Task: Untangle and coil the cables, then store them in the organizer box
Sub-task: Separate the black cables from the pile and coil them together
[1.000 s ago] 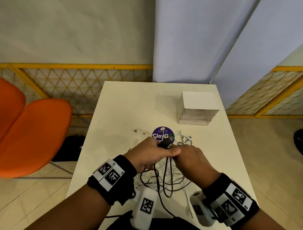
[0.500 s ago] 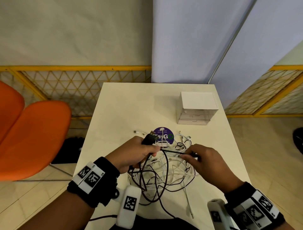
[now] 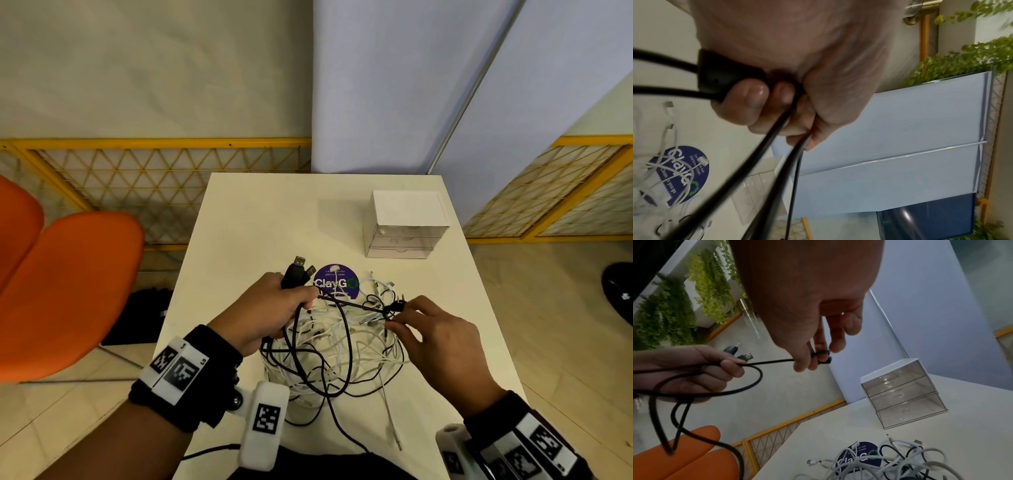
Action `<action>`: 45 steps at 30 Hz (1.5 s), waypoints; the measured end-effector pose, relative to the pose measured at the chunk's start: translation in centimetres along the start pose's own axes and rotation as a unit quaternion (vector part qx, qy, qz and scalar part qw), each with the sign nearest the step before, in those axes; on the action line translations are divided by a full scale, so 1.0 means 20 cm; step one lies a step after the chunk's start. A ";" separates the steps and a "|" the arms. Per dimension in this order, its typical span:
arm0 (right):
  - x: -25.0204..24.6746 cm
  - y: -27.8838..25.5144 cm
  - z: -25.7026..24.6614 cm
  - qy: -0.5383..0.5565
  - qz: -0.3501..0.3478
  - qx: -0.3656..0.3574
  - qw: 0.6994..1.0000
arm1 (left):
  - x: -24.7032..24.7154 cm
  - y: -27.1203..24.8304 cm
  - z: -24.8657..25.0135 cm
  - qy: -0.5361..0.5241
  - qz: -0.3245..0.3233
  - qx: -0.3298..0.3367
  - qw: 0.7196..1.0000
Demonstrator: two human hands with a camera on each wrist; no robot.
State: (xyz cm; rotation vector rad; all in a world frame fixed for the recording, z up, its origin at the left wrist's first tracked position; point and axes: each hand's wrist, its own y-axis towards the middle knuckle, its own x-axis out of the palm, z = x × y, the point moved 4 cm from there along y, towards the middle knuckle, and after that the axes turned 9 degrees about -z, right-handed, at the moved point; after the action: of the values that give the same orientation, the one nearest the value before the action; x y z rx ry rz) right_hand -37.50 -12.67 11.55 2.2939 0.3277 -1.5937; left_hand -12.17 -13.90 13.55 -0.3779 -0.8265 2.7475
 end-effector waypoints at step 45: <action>-0.11 0.17 -0.29 0.272 -0.061 0.013 0.960 | 0.13 -0.04 0.07 -0.002 -0.023 0.032 0.999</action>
State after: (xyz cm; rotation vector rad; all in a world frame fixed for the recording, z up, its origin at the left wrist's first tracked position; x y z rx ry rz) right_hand -31.93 -13.57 15.96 2.7474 0.5874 -0.9853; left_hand -14.94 -13.14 14.77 -0.3371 -0.7365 2.7242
